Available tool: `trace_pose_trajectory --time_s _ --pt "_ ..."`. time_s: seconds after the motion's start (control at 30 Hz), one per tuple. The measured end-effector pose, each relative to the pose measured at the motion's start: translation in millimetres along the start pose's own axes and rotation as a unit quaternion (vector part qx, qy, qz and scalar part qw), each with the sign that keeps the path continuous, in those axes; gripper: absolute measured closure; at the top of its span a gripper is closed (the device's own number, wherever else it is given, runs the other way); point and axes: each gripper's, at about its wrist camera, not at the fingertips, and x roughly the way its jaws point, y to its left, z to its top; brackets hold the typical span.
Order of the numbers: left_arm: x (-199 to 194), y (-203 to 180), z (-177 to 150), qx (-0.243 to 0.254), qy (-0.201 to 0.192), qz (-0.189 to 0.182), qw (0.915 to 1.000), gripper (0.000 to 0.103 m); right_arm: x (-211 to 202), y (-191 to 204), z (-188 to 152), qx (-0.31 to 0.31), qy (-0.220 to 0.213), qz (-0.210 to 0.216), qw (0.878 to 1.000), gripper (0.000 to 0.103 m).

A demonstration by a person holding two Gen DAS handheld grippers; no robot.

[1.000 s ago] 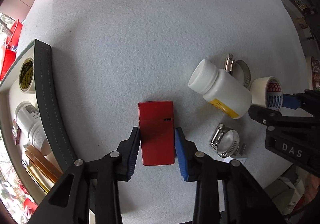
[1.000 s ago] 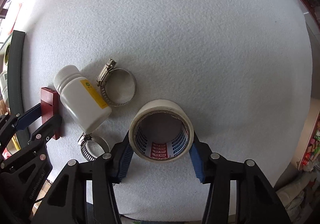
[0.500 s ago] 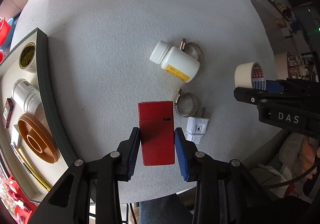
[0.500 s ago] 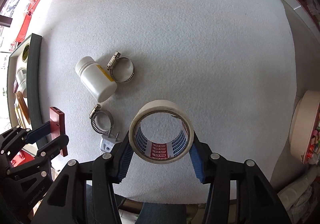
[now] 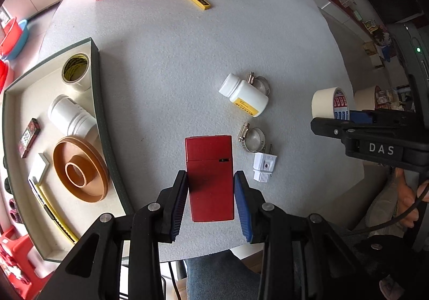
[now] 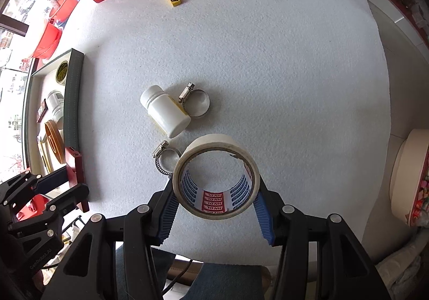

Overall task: Organize rigid objects
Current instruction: 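Lift and carry the tape roll and red case over the tray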

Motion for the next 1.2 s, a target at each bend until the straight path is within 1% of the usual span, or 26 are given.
trace_pose_trajectory --time_s 0.03,0.13,0.17,0.2,0.23,0.3,0.33,0.53,0.7,0.83,0.97,1.2 --pt "-1 4 6 -0.009 -0.006 0.0 0.9999 0.065 -3 3 1 -0.006 -0.002 -0.001 1.0 0.05" --pt "-10 20 1 -0.031 -0.021 -0.002 0.9993 0.065 -18 5 4 -0.025 -0.008 -0.007 1.0 0.05" --pt "-10 28 5 -0.038 -0.026 -0.002 0.9989 0.065 -20 9 5 -0.033 -0.009 -0.009 0.999 0.05" --pt "-7 38 1 -0.046 -0.031 -0.002 0.9985 0.065 -21 14 7 -0.041 -0.011 -0.012 0.999 0.05" --pt "5 55 -5 -0.055 -0.035 -0.003 0.9979 0.065 -24 17 7 -0.048 -0.012 -0.014 0.999 0.05" --pt "3 67 -7 -0.073 -0.043 -0.004 0.9964 0.065 -27 24 8 -0.061 -0.015 -0.017 0.998 0.05" --pt "4 72 -6 -0.083 -0.048 -0.004 0.9954 0.065 -26 34 10 -0.068 -0.016 -0.019 0.997 0.05" --pt "-5 103 -17 -0.133 -0.073 -0.001 0.9884 0.065 -32 65 17 -0.104 -0.022 -0.023 0.994 0.05" --pt "-7 127 -31 -0.169 -0.081 0.004 0.9822 0.065 -26 92 21 -0.132 -0.019 -0.021 0.991 0.05" --pt "-14 147 -45 -0.201 -0.088 0.013 0.9755 0.065 -21 116 21 -0.155 -0.019 -0.014 0.988 0.05" --pt "-19 170 -62 -0.238 -0.095 0.023 0.9663 0.065 -17 140 21 -0.177 -0.016 -0.004 0.984 0.05" --pt "-17 204 -86 -0.289 -0.085 0.054 0.9521 0.065 -5 184 21 -0.216 -0.001 0.015 0.976 0.05"
